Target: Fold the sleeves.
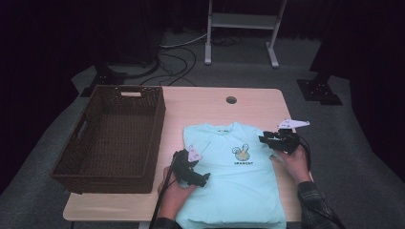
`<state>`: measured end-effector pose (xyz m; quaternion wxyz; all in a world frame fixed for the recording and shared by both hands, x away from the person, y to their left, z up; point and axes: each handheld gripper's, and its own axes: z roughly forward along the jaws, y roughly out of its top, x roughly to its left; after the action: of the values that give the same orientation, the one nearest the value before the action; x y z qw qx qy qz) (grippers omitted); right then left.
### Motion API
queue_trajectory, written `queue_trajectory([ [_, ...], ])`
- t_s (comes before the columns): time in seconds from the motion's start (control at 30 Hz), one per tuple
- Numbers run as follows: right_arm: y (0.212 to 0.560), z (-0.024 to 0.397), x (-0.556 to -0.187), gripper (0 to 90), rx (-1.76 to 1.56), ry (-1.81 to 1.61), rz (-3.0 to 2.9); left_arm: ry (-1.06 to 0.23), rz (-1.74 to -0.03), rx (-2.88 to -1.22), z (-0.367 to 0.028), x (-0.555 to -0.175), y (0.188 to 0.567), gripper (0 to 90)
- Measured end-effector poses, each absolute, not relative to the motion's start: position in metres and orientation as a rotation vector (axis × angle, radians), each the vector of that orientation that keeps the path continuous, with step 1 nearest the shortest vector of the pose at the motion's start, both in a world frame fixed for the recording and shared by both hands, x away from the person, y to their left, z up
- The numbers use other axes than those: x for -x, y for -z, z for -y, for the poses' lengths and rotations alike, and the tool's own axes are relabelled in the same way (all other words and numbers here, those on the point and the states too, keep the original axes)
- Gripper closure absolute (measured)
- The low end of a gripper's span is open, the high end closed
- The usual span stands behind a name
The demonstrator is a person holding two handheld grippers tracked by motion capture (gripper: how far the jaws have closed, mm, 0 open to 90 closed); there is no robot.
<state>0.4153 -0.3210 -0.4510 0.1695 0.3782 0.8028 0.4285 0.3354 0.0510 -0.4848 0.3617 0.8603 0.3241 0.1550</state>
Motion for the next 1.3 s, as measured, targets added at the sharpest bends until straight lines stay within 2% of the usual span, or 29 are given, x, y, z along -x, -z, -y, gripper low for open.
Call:
queue_trajectory([
  [0.83,0.461,0.364,-0.435,65.0,-1.221,-1.154,-2.191,-0.4,-0.835,-2.217,-0.051,-0.335,0.485,0.0],
  [1.3,0.475,0.37,-0.448,66.2,-1.27,-1.051,-2.158,-0.4,-0.835,-2.216,-0.051,-0.335,0.485,0.0],
])
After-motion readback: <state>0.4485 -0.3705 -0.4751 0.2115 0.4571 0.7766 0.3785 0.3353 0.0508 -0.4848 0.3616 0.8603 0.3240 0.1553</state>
